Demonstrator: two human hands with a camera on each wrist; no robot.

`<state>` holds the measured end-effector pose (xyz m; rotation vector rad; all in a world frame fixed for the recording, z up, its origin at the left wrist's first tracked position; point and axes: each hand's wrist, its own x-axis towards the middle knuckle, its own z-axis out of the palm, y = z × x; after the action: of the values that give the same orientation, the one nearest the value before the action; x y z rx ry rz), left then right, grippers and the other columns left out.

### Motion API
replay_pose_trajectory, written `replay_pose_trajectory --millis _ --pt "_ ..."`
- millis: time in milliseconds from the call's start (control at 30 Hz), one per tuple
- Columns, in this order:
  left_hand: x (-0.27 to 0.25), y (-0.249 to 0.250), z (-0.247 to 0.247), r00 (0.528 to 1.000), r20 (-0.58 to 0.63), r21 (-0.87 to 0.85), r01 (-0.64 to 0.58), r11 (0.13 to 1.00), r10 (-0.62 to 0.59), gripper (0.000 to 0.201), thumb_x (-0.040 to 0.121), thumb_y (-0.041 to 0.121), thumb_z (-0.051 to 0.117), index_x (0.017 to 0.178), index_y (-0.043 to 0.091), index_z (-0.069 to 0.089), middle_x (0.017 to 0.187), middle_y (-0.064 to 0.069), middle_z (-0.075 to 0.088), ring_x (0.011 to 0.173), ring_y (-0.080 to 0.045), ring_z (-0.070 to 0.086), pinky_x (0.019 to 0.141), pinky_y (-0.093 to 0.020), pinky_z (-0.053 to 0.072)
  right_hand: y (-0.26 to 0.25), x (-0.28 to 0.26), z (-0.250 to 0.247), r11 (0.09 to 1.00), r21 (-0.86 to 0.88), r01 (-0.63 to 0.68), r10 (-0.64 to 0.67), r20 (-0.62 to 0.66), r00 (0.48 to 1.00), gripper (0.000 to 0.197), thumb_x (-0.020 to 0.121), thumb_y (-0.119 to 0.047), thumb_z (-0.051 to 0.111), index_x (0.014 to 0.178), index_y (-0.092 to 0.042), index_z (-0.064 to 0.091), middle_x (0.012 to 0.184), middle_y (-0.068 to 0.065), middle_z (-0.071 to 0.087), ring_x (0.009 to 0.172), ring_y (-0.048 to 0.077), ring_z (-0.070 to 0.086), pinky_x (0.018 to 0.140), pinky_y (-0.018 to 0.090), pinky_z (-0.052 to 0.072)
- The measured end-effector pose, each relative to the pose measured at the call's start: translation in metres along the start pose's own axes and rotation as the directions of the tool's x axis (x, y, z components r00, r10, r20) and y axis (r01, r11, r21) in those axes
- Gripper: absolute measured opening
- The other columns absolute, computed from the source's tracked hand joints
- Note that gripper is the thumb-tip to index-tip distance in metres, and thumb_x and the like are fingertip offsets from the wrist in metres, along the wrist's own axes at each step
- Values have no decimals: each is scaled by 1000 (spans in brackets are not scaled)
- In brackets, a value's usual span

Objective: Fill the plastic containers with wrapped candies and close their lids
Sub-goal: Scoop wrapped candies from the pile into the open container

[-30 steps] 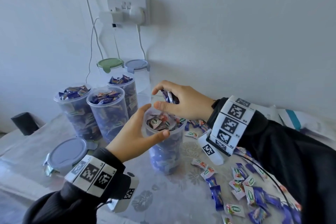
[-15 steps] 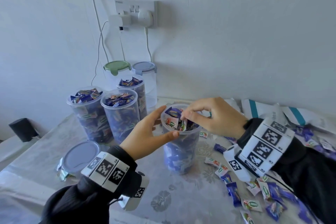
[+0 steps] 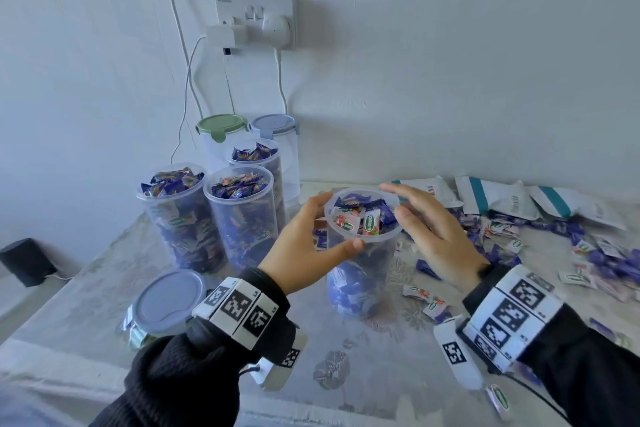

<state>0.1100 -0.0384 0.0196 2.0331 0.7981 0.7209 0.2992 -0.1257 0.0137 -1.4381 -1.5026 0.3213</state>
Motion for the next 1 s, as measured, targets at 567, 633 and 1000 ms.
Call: replay_pose_trajectory --millis 567,633,1000 --pt "26 23 -18 994 98 107 41 993 -51 101 57 39 86 140 15 35 111 24 55 94 20 54 81 -3 43 9 19 -2 937 341 -80 7 209 978 76 66 -69 67 132 -37 46 130 -24 54 108 12 61 89 27 51" --pt "31 29 -21 994 99 160 29 987 -46 124 44 61 84 145 17 28 132 13 51 116 4 50 99 -19 42 6 26 -7 928 365 -71 -12 221 975 76 67 -66 69 132 -36 47 131 -21 54 109 14 61 89 28 51" --pt "69 76 -83 987 -57 262 -130 956 150 112 35 60 73 137 22 45 117 19 57 87 18 52 73 3 37 -38 94 -15 903 419 95 -167 140 976 61 76 -39 69 131 -30 47 125 1 61 110 19 62 91 32 50"
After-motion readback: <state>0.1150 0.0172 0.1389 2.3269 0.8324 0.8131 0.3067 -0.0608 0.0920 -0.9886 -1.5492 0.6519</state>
